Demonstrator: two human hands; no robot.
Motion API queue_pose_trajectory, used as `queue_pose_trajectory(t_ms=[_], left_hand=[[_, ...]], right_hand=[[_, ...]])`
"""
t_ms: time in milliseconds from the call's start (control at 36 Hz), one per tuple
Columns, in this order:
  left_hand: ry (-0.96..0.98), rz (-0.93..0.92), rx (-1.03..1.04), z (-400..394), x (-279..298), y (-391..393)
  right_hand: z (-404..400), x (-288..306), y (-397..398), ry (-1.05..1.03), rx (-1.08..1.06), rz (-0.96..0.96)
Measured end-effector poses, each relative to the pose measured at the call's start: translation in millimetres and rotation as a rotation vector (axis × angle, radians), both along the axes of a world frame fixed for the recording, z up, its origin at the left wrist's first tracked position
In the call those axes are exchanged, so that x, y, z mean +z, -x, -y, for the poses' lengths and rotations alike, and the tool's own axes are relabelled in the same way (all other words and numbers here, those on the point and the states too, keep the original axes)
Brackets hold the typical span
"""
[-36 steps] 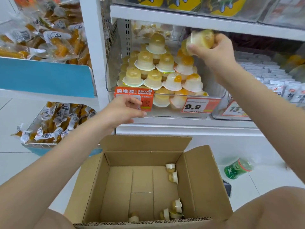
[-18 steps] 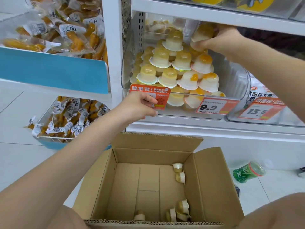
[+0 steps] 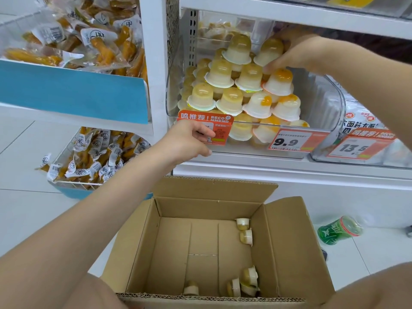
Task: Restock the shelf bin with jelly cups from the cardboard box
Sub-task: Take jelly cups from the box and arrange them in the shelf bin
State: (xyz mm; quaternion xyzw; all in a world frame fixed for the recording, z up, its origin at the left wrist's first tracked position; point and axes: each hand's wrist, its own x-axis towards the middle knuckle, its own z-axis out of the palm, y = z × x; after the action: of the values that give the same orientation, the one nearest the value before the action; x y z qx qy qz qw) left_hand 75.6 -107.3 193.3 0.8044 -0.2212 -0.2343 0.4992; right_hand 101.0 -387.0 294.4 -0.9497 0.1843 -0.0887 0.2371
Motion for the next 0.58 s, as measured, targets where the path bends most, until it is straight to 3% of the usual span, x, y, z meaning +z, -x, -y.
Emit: queue_pose_trajectory(t_ms=[194,278,444,528,583], left_hand=[[-0.005,0.043,-0.013,-1.8,-3.4,1.6],[-0.027,0.077,-0.032,-4.2,-5.3,5.4],[-0.093,0.017,0.01,-6.8,-25.8,18.0],[-0.107,-0.034,0.006,-4.1,-54.8,29.4],[-0.153,-0.061,-0.026,-1.2,-83.2,39.7]], right_hand=[[0.8,-5.5,7.9,-0.051,-0.004,0.078],[-4.0,-12.1,30.0,-0.077,-0.016,0.236],[-41.0,-57.6,123.3,0.117,0.073,0.597],[-62.8,-109.7,164.5,0.087,0.153,0.514],[-75.6,-149.6,185.5,0.016,0.227,0.321]])
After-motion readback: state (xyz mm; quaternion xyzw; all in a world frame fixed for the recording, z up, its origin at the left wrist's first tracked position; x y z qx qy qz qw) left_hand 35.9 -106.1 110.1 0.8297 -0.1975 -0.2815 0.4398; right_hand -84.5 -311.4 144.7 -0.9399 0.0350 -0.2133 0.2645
